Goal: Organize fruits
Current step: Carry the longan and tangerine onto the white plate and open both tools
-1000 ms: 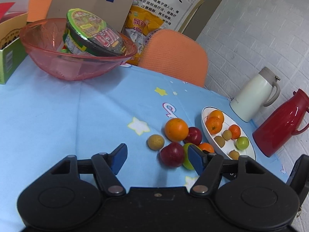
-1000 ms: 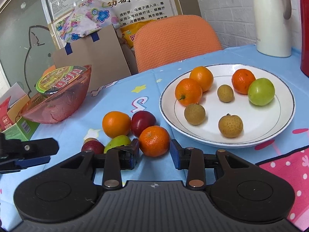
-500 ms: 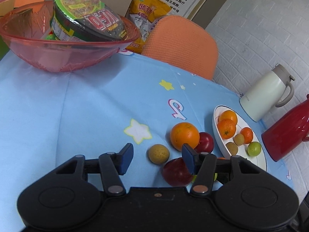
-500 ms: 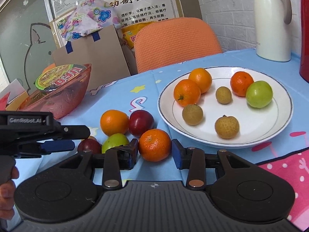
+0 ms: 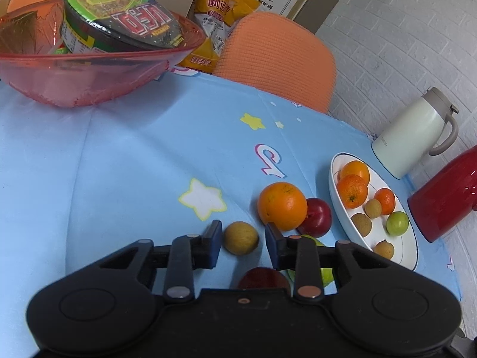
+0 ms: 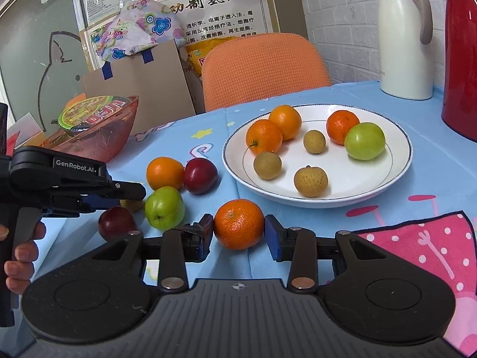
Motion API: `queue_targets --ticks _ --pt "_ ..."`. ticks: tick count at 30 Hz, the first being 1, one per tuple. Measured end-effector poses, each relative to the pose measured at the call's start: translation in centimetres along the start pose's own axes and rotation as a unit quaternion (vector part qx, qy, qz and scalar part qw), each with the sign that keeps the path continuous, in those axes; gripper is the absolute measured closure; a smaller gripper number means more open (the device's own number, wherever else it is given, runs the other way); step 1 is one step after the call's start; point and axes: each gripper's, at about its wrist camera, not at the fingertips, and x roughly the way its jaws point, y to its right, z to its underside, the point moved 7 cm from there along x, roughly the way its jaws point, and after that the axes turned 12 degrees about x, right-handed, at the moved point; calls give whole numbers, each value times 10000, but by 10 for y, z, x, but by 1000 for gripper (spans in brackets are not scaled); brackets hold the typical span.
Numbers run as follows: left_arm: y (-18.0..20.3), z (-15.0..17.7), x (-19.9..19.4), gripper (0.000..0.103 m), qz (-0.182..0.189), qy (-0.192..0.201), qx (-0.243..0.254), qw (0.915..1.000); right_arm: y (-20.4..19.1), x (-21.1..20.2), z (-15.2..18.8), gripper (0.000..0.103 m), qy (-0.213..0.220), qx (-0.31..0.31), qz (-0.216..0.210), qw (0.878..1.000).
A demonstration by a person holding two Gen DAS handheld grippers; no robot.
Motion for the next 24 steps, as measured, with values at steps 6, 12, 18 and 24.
queue_targets --ticks 6,12,18,24 --pt "5 3 0 25 -161 -5 257 9995 6 -5 2 38 -51 75 -40 10000" --pt "8 4 -11 25 -235 85 235 9994 13 -14 4 38 -24 130 -66 9999" --pt "38 -5 -32 25 -99 341 522 9980 23 -31 -4 38 211 196 -49 9996" --pt "99 -13 -37 25 452 478 1003 9928 39 -49 -21 38 656 154 150 9976"
